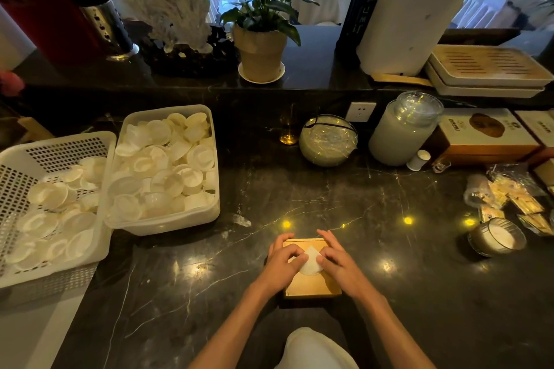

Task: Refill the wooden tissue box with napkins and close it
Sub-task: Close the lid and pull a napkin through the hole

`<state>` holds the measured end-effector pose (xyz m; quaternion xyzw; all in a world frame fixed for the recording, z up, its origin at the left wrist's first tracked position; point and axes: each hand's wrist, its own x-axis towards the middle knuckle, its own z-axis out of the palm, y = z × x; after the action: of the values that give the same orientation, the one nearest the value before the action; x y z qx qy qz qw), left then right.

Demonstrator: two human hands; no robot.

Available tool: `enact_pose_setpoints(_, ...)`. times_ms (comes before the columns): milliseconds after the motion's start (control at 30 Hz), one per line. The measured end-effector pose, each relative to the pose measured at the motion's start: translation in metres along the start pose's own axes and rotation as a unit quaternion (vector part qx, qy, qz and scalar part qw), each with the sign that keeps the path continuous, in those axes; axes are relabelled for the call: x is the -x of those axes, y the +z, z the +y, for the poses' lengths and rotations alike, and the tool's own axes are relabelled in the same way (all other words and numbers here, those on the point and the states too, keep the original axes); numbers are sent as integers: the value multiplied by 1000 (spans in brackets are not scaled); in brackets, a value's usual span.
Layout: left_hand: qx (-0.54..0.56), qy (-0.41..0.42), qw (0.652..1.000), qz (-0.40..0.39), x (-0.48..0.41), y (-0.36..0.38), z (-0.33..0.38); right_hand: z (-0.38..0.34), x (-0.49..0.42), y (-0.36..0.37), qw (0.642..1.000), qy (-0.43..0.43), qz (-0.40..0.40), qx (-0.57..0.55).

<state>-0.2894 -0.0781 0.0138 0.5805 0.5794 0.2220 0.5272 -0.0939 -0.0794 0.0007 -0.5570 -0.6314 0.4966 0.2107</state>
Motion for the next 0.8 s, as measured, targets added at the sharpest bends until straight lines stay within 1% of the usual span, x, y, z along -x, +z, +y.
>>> enact_pose_setpoints(133, 18, -4, 1000, -1, 0, 0, 0, 2, 1, 5, 1000, -8, 16, -13)
enact_pose_setpoints(367, 13, -2, 1000, 24, 0, 4, 0, 0, 1, 6, 1000, -2, 29, 5)
enact_pose_setpoints(533, 73, 14, 997, 25, 6, 0, -5, -2, 8, 4, 999, -4, 38, 25)
enact_pose_setpoints(700, 98, 6, 995, 18, 15, -1, -4, -13, 20, 4, 997, 9, 69, -17)
enact_pose_setpoints(733, 121, -9, 992, 20, 17, 0, -3, -18, 23, 5, 996, 18, 76, -41)
enact_pose_setpoints(800, 190, -53, 980, 27, 22, 2, -1, -23, 27, 6, 985, 63, 92, -130)
